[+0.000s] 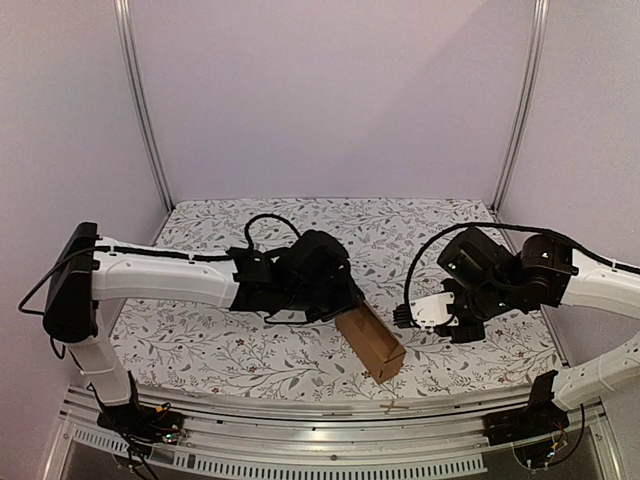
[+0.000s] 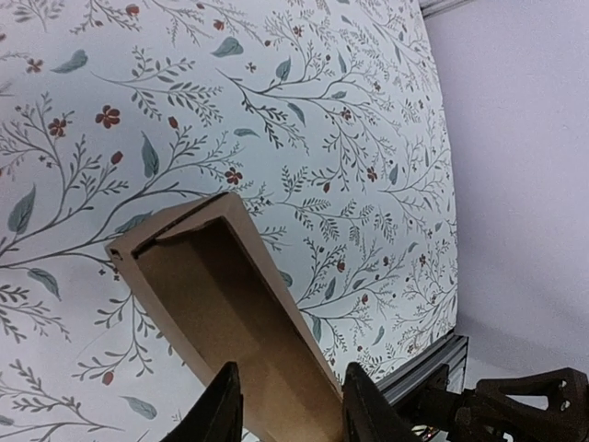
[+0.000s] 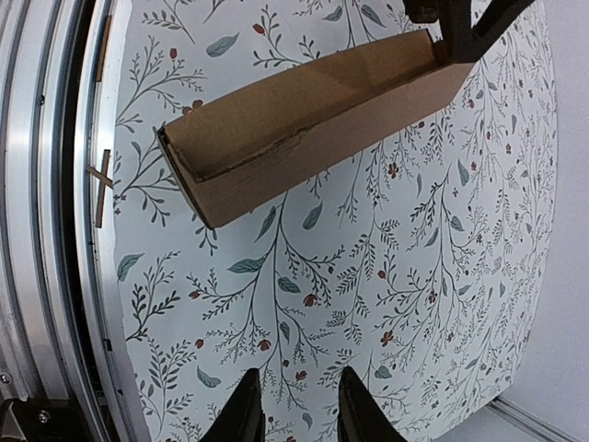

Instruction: Fold the paper box

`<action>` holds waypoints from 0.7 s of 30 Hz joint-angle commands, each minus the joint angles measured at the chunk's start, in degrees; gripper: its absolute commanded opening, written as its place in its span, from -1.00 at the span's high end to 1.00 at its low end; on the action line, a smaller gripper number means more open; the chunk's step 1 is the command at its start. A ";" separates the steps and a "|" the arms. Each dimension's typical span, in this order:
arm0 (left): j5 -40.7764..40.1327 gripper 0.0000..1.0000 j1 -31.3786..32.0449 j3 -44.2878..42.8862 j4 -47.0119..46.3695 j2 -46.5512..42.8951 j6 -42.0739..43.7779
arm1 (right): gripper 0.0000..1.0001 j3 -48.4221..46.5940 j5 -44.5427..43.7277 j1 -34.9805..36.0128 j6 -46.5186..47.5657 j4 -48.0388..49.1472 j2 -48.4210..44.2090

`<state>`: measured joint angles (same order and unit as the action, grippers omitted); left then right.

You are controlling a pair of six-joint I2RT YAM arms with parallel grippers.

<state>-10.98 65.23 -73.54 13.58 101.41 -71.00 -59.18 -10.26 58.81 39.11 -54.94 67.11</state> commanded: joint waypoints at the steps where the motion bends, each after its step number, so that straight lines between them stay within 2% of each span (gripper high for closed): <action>1: 1.70 0.29 0.33 -1.14 -1.73 2.75 -1.25 | 0.48 0.54 1.73 -0.27 -1.23 1.56 -0.77; 10: 3.37 0.33 -0.09 -1.78 -3.95 5.27 -1.25 | 0.47 1.18 2.24 -0.22 -1.70 2.12 -0.67; 14: 3.95 0.45 -0.10 -1.52 -4.59 5.73 -1.16 | 0.47 1.03 3.62 -0.27 -2.05 2.15 -0.63; 21: 4.17 0.69 -0.11 1.65 -5.77 4.88 -2.05 | 0.48 -1.84 14.84 -0.11 -1.81 0.36 2.43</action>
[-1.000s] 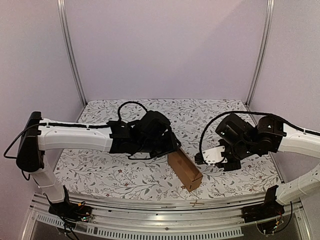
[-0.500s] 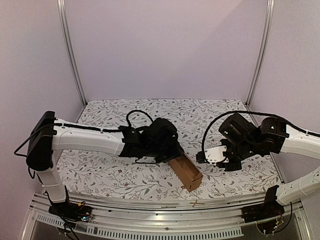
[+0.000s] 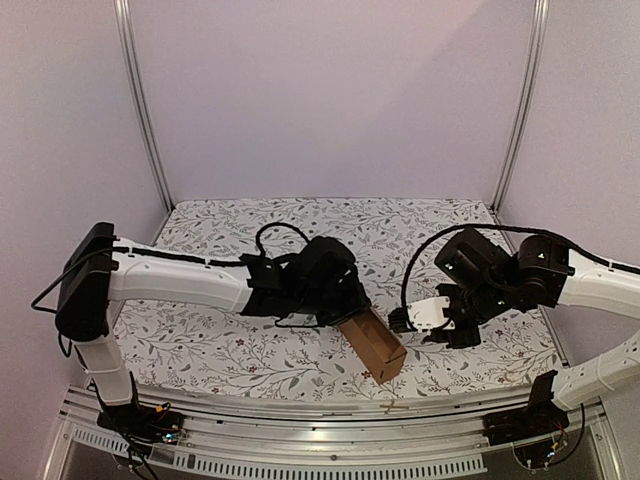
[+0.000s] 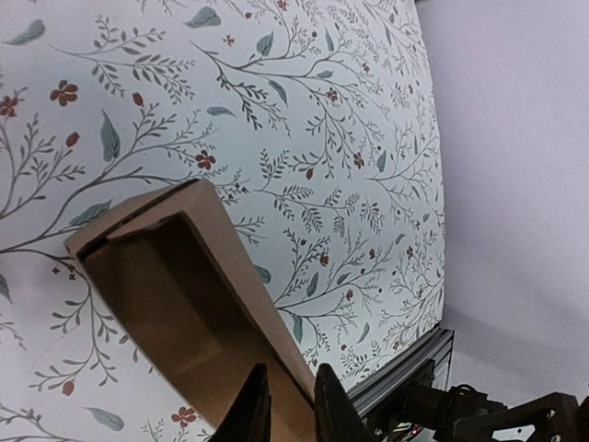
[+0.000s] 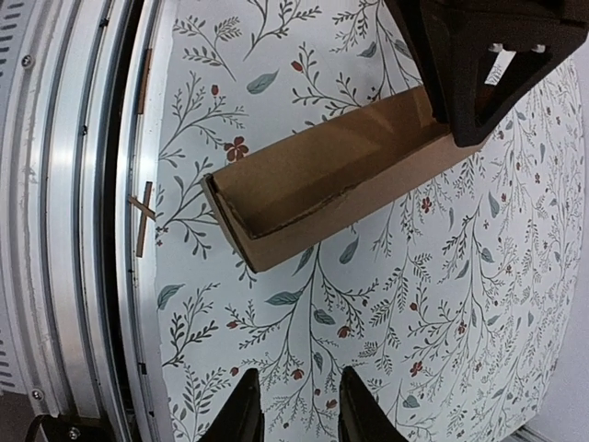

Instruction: Fold the paper box

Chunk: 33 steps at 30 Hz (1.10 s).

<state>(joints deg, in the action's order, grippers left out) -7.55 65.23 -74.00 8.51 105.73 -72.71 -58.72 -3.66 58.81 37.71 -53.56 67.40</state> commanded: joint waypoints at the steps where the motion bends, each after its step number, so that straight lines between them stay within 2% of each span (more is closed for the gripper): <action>1: 0.77 0.72 -0.11 2.62 -0.93 0.37 -0.53 | 0.49 -2.86 9.17 0.11 -0.37 -1.05 2.97; 11: 0.81 0.89 -0.11 7.64 -1.73 -1.94 -1.64 | 0.58 -6.59 9.90 4.21 1.04 1.06 11.04; 20: -0.09 0.90 -0.11 10.51 -2.71 -3.58 -1.63 | 0.72 -7.39 10.51 5.87 1.05 2.18 14.43; 33: -0.04 0.91 -0.11 12.41 -4.10 -4.09 -1.73 | 0.80 -8.76 8.76 7.99 0.69 4.88 21.53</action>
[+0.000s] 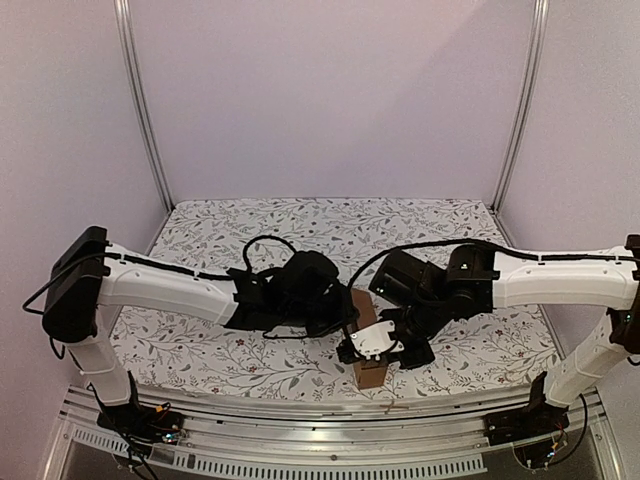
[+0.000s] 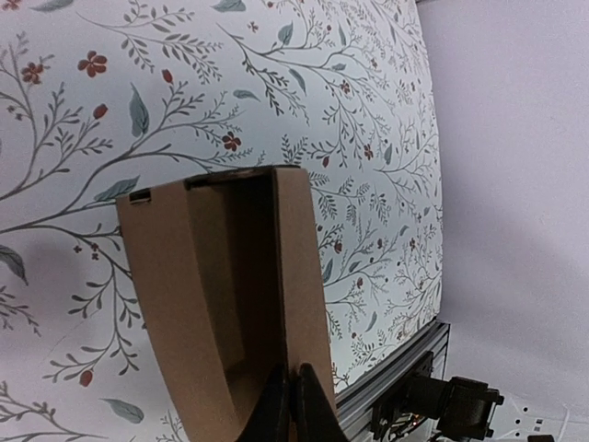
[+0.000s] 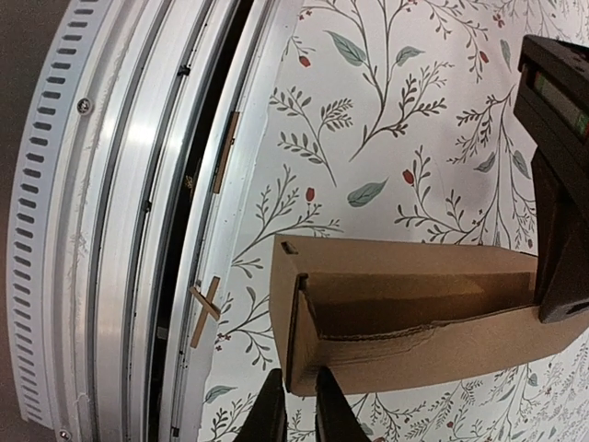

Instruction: Fold the paper box

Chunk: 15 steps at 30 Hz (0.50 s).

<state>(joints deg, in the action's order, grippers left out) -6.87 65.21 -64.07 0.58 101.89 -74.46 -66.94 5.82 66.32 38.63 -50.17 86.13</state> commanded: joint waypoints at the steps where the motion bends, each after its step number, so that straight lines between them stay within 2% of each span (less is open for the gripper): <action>1: -0.76 0.91 -0.08 2.73 3.82 -0.33 0.01 | 0.80 -0.48 -0.80 0.49 -0.34 1.79 3.34; 10: -0.95 0.93 -0.17 4.45 2.90 -0.93 0.22 | 0.82 -1.67 -2.02 1.13 -1.08 2.15 6.72; 15: -0.37 0.94 -0.67 6.37 1.02 -1.26 0.63 | 0.82 -0.90 -3.67 0.00 -0.29 1.22 1.49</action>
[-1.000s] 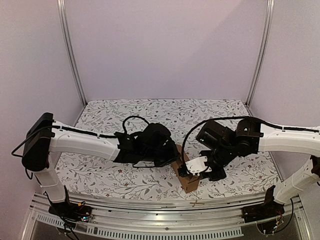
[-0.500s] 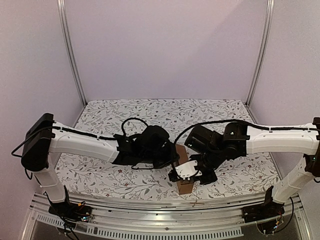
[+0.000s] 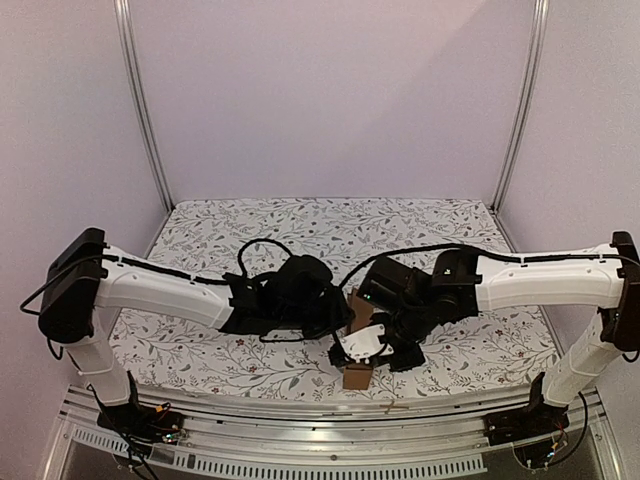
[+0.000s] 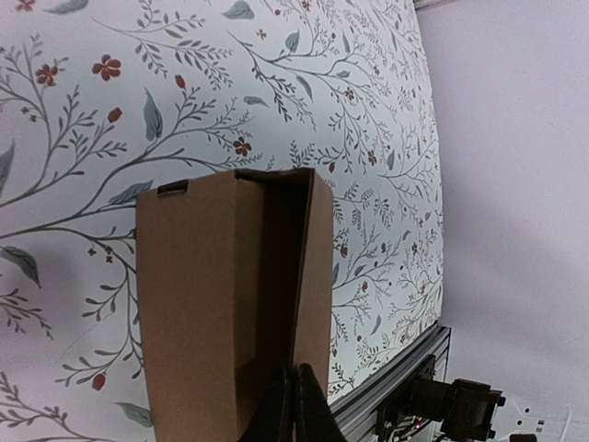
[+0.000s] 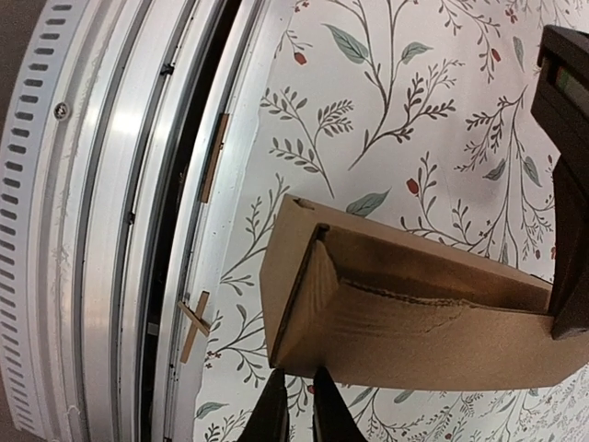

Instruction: Fold the paper box

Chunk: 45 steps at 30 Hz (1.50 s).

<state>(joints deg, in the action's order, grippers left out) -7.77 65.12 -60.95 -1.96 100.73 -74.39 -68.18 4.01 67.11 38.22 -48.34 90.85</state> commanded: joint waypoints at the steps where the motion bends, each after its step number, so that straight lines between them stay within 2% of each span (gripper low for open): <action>1: 0.81 0.95 -0.73 3.51 3.07 -0.03 0.68 | 0.81 -0.19 -0.68 -1.73 0.05 -0.76 -4.08; 7: 1.56 0.95 -1.26 3.93 0.14 0.30 1.54 | 0.79 -2.82 7.14 -4.41 -1.39 -0.23 -5.39; 15: 2.01 0.96 -1.71 3.86 0.28 0.35 2.06 | 0.80 -4.29 10.61 -4.28 -0.87 3.51 2.92; 22: 2.67 0.94 -2.10 4.34 0.36 0.48 2.08 | 0.80 -2.95 9.08 -4.07 -0.40 4.79 9.82; 27: 0.78 0.69 -2.44 4.08 4.83 -2.24 4.23 | 0.80 -2.67 8.61 -4.04 -0.59 4.70 11.25; 32: -5.95 0.47 -2.46 4.52 8.90 -11.74 10.85 | 0.79 -2.31 7.95 -4.10 -0.75 4.35 10.81; 37: -5.09 0.62 0.58 8.76 6.26 -18.98 16.39 | 0.79 -3.34 8.68 -4.15 -1.92 3.71 9.78; 41: -4.51 0.75 2.20 16.20 -2.33 -22.25 17.18 | 0.77 -4.59 8.93 -4.22 -2.78 3.27 7.64; 43: -5.22 0.77 2.08 17.05 -5.67 -23.02 18.93 | 0.76 -4.76 8.62 -4.30 -2.73 3.21 6.68; 45: -6.28 0.77 0.84 15.46 -6.08 -23.04 24.11 | 0.75 -4.68 8.48 -4.37 -2.59 3.17 6.22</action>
<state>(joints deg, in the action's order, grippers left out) -12.19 66.76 -45.28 -2.83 78.00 -58.11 -73.21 14.76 62.72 36.27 -41.41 97.71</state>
